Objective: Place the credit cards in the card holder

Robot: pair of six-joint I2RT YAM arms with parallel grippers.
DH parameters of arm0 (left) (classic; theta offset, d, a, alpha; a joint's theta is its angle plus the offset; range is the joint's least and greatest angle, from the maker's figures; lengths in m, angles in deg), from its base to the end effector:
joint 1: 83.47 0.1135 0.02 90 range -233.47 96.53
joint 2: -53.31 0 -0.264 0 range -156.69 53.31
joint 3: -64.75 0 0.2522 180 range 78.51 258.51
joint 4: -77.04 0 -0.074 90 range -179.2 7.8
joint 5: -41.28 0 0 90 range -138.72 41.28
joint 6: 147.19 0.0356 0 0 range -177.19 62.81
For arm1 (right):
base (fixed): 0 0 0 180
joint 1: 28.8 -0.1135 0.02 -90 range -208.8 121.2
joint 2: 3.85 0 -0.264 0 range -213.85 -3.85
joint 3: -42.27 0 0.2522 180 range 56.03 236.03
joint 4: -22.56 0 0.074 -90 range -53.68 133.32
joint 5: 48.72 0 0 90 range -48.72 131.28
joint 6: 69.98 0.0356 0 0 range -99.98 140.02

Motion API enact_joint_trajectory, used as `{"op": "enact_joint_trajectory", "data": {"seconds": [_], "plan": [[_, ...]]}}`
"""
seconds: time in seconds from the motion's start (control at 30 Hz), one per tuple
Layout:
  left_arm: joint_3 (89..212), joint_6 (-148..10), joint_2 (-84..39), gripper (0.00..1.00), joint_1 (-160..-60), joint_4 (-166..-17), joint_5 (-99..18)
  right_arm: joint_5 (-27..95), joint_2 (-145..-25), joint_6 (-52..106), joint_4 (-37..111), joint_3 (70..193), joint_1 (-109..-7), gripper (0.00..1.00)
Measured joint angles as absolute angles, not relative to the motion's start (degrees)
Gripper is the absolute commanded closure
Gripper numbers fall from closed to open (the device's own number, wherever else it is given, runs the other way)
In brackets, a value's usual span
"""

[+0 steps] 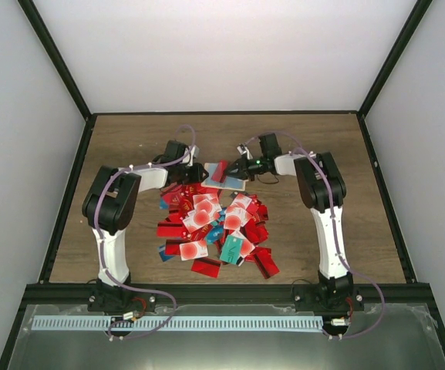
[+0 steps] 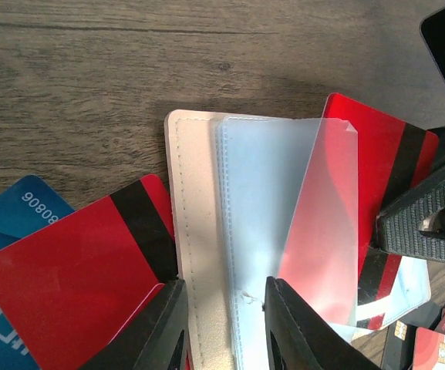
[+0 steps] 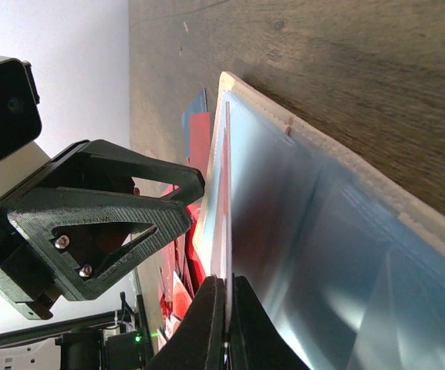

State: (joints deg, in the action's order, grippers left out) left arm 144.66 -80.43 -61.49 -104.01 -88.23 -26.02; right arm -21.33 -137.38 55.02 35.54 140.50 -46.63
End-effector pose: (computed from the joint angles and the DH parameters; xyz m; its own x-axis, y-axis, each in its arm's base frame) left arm 0.3761 -0.1556 0.1275 -0.8756 -0.0607 -0.4793 0.2311 0.8187 -0.5257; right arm 0.4357 0.1733 0.0917 -0.9855 -0.0398 -0.1650 -0.1686 0.3416 0.9246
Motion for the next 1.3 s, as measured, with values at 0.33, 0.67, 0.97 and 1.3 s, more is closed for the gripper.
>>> {"op": "enact_joint_trajectory", "data": {"seconds": [0.33,0.67,0.97,1.3], "plan": [[145.6,-78.9,-61.8,0.72,-104.0,-86.6,-25.3,-22.5,-139.6,50.0,43.9,145.9,-46.8,0.99],[145.7,-77.7,-61.8,0.72,-104.0,-86.2,-24.8,-23.6,-142.7,43.5,53.1,152.5,-47.3,0.99],[146.2,-75.7,-61.8,0.73,-103.8,-84.8,-24.0,-24.7,-145.3,34.8,62.5,157.7,-47.3,0.99],[146.6,-73.1,-61.8,0.73,-103.7,-83.4,-22.5,-24.5,-146.6,31.2,68.5,161.1,-47.4,0.83]]}}
